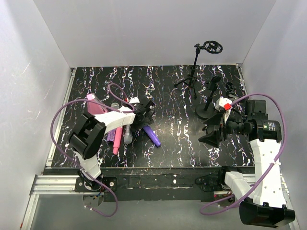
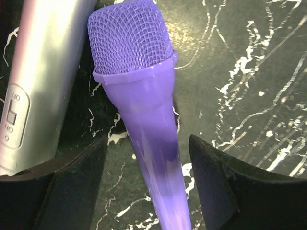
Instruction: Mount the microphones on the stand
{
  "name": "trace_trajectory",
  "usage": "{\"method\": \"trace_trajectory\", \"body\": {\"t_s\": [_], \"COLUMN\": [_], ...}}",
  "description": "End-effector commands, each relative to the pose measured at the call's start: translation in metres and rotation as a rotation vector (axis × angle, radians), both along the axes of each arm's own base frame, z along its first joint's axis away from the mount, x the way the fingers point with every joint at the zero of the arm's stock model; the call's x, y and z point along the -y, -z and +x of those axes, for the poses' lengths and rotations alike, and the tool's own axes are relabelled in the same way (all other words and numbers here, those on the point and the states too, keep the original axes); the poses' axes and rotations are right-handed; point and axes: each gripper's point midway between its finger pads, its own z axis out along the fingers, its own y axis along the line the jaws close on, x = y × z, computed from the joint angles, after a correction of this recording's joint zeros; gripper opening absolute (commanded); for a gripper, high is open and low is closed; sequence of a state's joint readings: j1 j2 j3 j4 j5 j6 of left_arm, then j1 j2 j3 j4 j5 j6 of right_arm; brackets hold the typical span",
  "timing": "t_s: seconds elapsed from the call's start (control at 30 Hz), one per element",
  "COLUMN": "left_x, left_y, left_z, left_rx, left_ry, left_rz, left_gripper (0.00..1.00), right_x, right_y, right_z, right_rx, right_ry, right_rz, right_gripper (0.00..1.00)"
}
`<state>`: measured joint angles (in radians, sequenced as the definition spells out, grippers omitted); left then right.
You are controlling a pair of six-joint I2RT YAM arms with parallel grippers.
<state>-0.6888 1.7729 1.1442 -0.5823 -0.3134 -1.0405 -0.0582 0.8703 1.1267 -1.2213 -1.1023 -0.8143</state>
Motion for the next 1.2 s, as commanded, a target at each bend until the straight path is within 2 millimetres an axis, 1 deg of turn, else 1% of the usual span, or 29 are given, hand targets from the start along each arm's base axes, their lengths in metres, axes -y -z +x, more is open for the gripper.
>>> {"method": "trace_trajectory", "body": {"t_s": [0.0, 0.1, 0.17, 0.27, 0.37, 0.4, 0.47, 0.57, 0.63, 0.67, 0.77, 0.87, 1.0, 1.17], "left_x": [0.002, 0.001, 0.002, 0.002, 0.006, 0.007, 0.011, 0.018, 0.022, 0.023, 0.024, 0.026, 0.03, 0.039], "left_y": [-0.005, 0.003, 0.006, 0.011, 0.007, 0.005, -0.006, -0.032, -0.052, -0.066, -0.099, -0.127, -0.166, -0.23], "left_z": [0.015, 0.016, 0.016, 0.013, 0.013, 0.013, 0.015, 0.021, 0.023, 0.023, 0.022, 0.017, 0.006, -0.014], "left_rx": [0.047, 0.037, 0.031, 0.019, 0.021, 0.025, 0.045, 0.104, 0.151, 0.184, 0.269, 0.344, 0.458, 0.677], "left_ry": [-0.034, -0.032, -0.029, -0.025, -0.016, -0.011, 0.002, 0.038, 0.071, 0.084, 0.129, 0.171, 0.266, 0.43], "left_rz": [0.013, 0.023, 0.025, 0.024, 0.003, -0.005, -0.028, -0.074, -0.106, -0.125, -0.179, -0.239, -0.323, -0.459], "left_gripper": [0.66, 0.55, 0.44, 0.33, 0.15, 0.1, 0.05, 0.0, 0.0, 0.0, 0.0, 0.0, 0.0, 0.0], "right_x": [-0.002, -0.002, -0.003, -0.003, -0.003, -0.003, -0.004, -0.004, -0.004, -0.004, -0.006, -0.006, -0.008, -0.012], "right_y": [-0.001, -0.001, -0.001, -0.001, -0.002, -0.002, -0.002, -0.003, -0.005, -0.006, -0.009, -0.013, -0.023, -0.041], "right_z": [-0.001, -0.001, -0.002, -0.002, -0.003, -0.003, -0.003, -0.004, -0.004, -0.004, -0.005, -0.005, -0.008, -0.01], "right_rx": [0.013, 0.01, 0.011, 0.014, 0.013, 0.013, 0.013, 0.016, 0.014, 0.017, 0.015, 0.015, 0.009, 0.009], "right_ry": [-0.011, -0.009, -0.011, -0.012, -0.013, -0.013, -0.016, -0.017, -0.019, -0.02, -0.026, -0.026, -0.045, -0.068], "right_rz": [0.016, 0.017, 0.019, 0.02, 0.023, 0.023, 0.026, 0.029, 0.033, 0.034, 0.044, 0.047, 0.067, 0.101], "right_gripper": [0.98, 0.98, 0.98, 0.98, 0.98, 0.98, 0.98, 0.98, 0.98, 0.98, 0.98, 0.98, 0.98, 0.98]}}
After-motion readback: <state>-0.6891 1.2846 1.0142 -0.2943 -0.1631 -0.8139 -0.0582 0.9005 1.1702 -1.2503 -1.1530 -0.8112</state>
